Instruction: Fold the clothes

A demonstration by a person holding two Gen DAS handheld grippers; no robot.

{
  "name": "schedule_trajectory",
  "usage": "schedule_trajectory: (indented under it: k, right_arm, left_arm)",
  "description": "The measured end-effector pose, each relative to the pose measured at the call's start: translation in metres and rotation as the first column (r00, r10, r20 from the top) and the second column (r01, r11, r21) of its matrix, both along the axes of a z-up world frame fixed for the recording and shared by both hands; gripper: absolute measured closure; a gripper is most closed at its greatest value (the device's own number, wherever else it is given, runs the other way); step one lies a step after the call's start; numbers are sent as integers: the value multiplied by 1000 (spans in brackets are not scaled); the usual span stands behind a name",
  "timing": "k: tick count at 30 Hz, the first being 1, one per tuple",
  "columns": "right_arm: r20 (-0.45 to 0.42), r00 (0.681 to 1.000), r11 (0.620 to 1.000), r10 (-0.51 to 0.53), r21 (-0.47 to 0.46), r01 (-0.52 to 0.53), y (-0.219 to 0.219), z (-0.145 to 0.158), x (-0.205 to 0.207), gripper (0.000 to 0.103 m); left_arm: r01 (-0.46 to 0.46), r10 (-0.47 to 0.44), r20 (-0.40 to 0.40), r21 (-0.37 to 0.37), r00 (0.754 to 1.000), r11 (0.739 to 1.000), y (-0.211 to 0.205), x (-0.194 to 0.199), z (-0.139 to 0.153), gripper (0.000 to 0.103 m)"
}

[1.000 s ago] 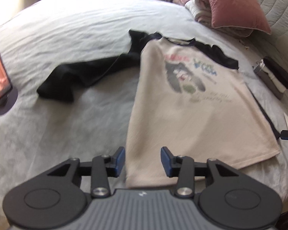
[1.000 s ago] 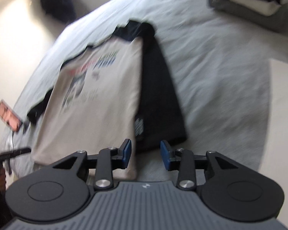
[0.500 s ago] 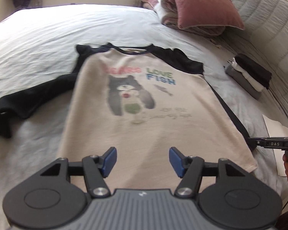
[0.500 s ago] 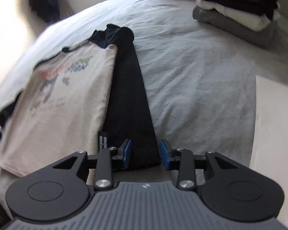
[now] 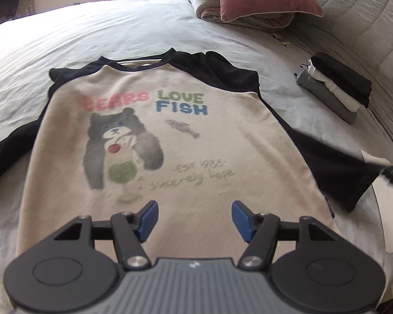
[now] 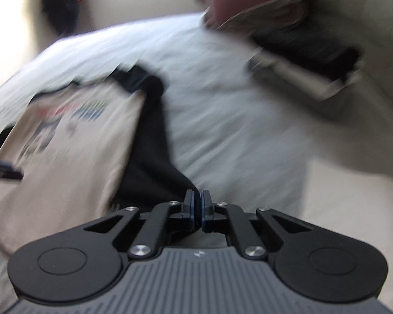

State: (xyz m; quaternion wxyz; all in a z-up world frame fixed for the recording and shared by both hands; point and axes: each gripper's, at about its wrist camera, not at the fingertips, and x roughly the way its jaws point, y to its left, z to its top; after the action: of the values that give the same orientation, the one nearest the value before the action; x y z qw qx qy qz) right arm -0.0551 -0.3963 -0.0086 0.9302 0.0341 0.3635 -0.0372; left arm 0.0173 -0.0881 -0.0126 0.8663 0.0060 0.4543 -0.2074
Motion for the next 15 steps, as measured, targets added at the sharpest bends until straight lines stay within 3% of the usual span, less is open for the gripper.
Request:
schedule_trajectory:
  k: [4, 8, 15]
  right_arm:
    - [47, 994, 994, -103, -21, 104, -27, 26, 5, 98]
    - [76, 985, 978, -156, -128, 164, -48, 46, 18, 98]
    - [134, 963, 941, -233, -219, 258, -84, 69, 47, 98]
  left_arm:
    - [3, -4, 16, 11, 1000, 1000, -15, 24, 4, 40]
    - [-1, 1, 32, 23, 999, 1000, -32, 54, 8, 40]
    - [-1, -19, 156, 124, 988, 992, -73, 111, 14, 42]
